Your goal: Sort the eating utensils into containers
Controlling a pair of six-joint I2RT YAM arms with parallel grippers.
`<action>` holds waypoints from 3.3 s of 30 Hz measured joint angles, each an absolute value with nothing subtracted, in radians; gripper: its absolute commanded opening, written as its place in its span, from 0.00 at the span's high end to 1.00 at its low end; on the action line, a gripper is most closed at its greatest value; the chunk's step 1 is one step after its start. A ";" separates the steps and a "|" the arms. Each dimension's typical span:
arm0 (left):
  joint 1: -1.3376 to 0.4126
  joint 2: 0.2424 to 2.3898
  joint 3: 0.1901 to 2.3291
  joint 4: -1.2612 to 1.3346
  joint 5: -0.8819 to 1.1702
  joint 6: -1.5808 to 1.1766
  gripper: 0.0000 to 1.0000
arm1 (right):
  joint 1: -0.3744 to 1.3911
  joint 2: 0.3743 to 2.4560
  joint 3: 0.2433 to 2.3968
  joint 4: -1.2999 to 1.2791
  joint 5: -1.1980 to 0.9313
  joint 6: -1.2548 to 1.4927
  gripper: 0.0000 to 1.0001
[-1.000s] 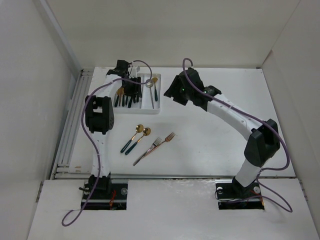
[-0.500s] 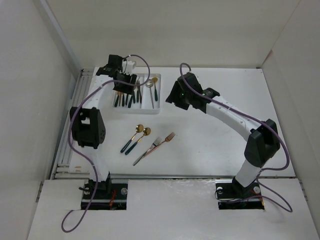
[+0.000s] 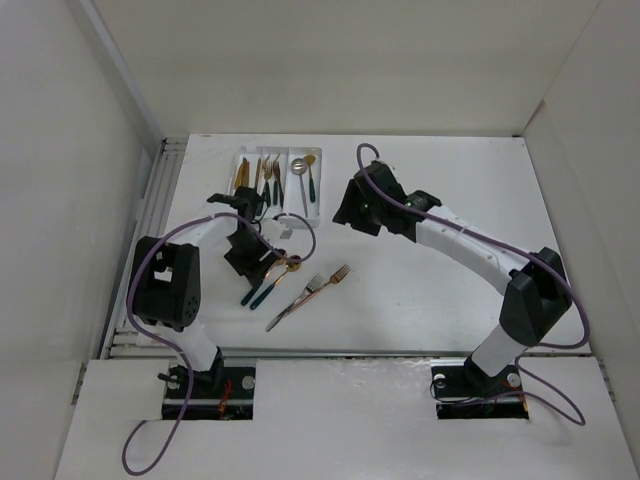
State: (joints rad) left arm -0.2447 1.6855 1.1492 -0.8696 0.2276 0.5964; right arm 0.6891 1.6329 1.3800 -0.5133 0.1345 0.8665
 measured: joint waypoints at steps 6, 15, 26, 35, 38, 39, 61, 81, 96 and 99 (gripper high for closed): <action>-0.270 1.659 1.070 -0.811 0.226 0.593 0.44 | 0.696 1.617 1.345 -0.514 0.136 0.867 0.39; -0.348 1.639 0.989 -0.715 0.164 0.530 0.45 | 0.696 1.567 1.325 -0.516 0.162 0.868 0.39; -0.344 1.649 0.985 -0.613 0.090 0.462 0.58 | 0.696 1.564 1.325 -0.516 0.178 0.868 0.39; -0.380 1.659 0.967 -0.606 0.070 0.428 0.85 | 0.696 1.564 1.325 -0.516 0.187 0.868 0.39; -0.387 1.664 0.968 -0.611 0.060 0.415 0.98 | 0.696 1.564 1.325 -0.517 0.187 0.868 0.39; -0.387 1.666 0.971 -0.614 0.059 0.408 1.00 | 0.695 1.564 1.325 -0.516 0.187 0.868 0.39; -0.332 1.693 1.496 -0.785 0.274 0.362 1.00 | 0.655 1.564 1.312 -0.515 0.206 0.866 0.39; -0.249 2.214 1.901 -0.554 0.586 -0.062 1.00 | 0.562 1.583 1.308 -0.516 0.176 0.833 0.39; -0.234 2.251 1.898 -0.422 0.475 -0.154 0.55 | 0.542 1.583 1.308 -0.525 0.176 0.829 0.39; -0.234 2.241 1.890 -0.423 0.460 -0.152 0.54 | 0.542 1.571 1.300 -0.524 0.176 0.830 0.39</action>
State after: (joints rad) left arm -0.2340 2.2414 1.8904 -0.4229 0.4603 -0.1524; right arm 0.5423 1.5715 1.2999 -0.5240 0.1761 0.8295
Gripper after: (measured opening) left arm 0.451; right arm 0.613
